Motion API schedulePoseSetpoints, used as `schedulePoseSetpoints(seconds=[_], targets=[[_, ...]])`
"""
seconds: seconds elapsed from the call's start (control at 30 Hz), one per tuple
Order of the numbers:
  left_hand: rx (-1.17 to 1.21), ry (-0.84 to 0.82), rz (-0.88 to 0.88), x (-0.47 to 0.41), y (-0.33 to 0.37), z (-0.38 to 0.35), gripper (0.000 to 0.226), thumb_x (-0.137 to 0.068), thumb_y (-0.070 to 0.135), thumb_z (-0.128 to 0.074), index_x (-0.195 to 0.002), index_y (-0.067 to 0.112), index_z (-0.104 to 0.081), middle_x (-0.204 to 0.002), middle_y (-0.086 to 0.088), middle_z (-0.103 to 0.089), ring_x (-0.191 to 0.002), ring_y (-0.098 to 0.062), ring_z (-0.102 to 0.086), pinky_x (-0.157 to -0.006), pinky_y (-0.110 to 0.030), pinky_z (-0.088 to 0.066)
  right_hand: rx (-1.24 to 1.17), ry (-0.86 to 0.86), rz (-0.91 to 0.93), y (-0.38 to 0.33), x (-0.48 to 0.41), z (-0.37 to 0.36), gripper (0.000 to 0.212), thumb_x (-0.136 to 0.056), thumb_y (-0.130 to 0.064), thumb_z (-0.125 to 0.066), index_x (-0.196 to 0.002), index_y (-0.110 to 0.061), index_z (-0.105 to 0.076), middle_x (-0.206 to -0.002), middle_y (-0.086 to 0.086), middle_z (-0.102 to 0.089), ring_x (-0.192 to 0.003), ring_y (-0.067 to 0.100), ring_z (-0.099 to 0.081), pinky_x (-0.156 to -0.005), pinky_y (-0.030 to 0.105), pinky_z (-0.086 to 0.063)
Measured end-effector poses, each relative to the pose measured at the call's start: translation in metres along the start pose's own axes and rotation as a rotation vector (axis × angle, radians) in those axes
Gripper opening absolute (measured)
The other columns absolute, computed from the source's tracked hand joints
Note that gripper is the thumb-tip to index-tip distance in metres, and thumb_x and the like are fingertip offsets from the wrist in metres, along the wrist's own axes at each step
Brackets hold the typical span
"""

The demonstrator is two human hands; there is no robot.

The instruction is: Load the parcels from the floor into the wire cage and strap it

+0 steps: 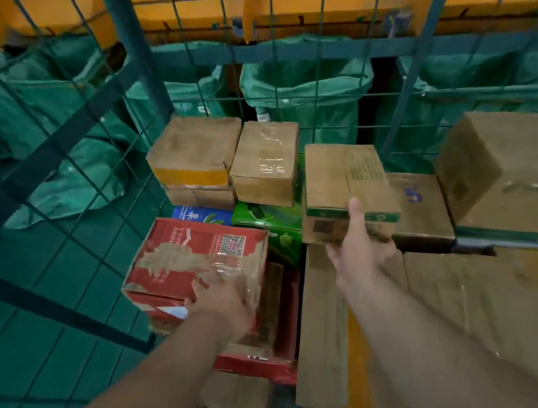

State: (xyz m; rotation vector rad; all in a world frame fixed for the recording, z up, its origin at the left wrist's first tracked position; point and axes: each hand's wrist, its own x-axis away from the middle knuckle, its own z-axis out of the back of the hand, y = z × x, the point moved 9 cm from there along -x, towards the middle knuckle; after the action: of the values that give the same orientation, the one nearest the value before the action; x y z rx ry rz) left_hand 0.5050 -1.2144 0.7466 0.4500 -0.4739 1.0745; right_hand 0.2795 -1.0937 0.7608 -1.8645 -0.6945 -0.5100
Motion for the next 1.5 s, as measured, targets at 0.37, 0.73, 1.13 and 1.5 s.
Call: schedulePoseSetpoints(seconds=[0.37, 0.73, 1.13, 1.5], targets=[[-0.033, 0.025, -0.015, -0.016, 0.001, -0.007, 0.055, -0.103, 0.033, -0.047, -0.154, 0.035, -0.027, -0.17, -0.018, 0.007, -0.152, -0.054, 0.005, -0.121, -0.069, -0.012, 0.588, 0.077, 0.048, 0.001, -0.108, -0.056, 0.135, -0.027, -0.098, -0.071, -0.138, -0.024, -0.051, -0.129, 0.003, -0.064, -0.118, 0.033, -0.061, -0.1, 0.052, -0.053], [-0.027, 0.082, -0.013, -0.006, 0.002, -0.016, 0.064, -0.103, 0.029, -0.042, -0.161, 0.033, -0.016, -0.169, -0.019, 0.014, -0.152, -0.053, 0.009, -0.121, -0.069, -0.005, 0.897, -0.358, 0.02, 0.04, 0.026, 0.017, 0.027, -0.103, -0.029, -0.059, -0.126, -0.016, -0.061, -0.115, 0.008, -0.069, -0.094, 0.019, -0.066, -0.084, 0.032, -0.054], [0.149, 0.495, -0.585, 0.164, 0.079, -0.114, 0.047, -0.088, 0.037, -0.06, -0.127, 0.011, -0.062, -0.127, -0.019, -0.06, -0.119, -0.041, -0.053, -0.108, -0.053, -0.036, 0.751, 0.264, -0.091, 0.103, 0.211, 0.39, 0.014, -0.101, -0.012, -0.058, -0.093, -0.008, -0.068, -0.084, 0.017, -0.071, -0.062, 0.019, -0.061, -0.049, 0.02, -0.045], [-0.325, -0.705, -0.93, 0.488, 0.131, -0.444, 0.021, -0.099, 0.038, -0.052, -0.082, 0.025, -0.055, -0.091, 0.001, -0.066, -0.08, -0.016, -0.063, -0.073, -0.031, -0.052, 1.079, 0.284, -0.278, 0.107, 0.406, 0.675, 0.026, -0.103, -0.035, -0.047, -0.122, -0.022, -0.059, -0.108, 0.0, -0.062, -0.069, 0.006, -0.054, -0.059, 0.016, -0.047]])
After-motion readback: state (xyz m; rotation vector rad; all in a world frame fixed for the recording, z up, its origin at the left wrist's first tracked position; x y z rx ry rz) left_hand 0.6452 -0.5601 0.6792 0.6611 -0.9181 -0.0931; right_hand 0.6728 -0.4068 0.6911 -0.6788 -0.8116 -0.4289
